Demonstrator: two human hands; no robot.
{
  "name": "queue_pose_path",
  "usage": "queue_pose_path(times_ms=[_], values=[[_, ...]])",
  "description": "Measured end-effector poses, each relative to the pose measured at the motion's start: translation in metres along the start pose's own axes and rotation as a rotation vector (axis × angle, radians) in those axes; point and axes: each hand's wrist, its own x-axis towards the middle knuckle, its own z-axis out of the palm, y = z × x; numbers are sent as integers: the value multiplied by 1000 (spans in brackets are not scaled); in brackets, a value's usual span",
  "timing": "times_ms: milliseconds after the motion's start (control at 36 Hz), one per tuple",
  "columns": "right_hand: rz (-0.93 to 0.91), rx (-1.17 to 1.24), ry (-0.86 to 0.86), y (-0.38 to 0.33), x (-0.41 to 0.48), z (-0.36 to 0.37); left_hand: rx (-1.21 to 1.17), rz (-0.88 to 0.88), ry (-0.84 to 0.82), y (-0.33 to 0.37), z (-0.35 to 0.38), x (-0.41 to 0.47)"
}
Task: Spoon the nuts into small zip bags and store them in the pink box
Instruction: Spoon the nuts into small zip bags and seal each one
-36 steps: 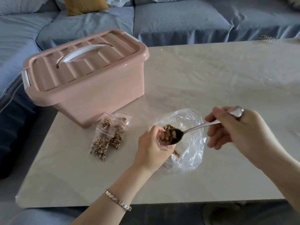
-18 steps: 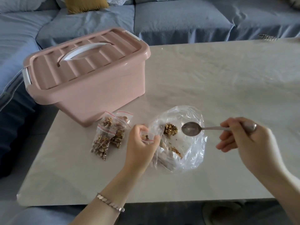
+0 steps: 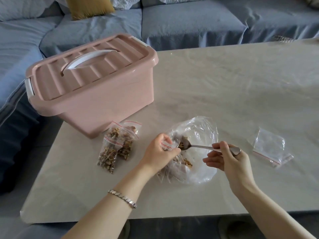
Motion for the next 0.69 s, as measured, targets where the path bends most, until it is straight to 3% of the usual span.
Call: queue_pose_path(times_ms=[278,417,694], values=[[178,270,-17,-2,-4,-21,-62,34,11,-1,-6,-8],[117,257,-29,-13,-6,-35,-91,147,232,-3,-13,-23],[-72,63,-161,-69,-20,-38,43,283,283,2,-5,-37]])
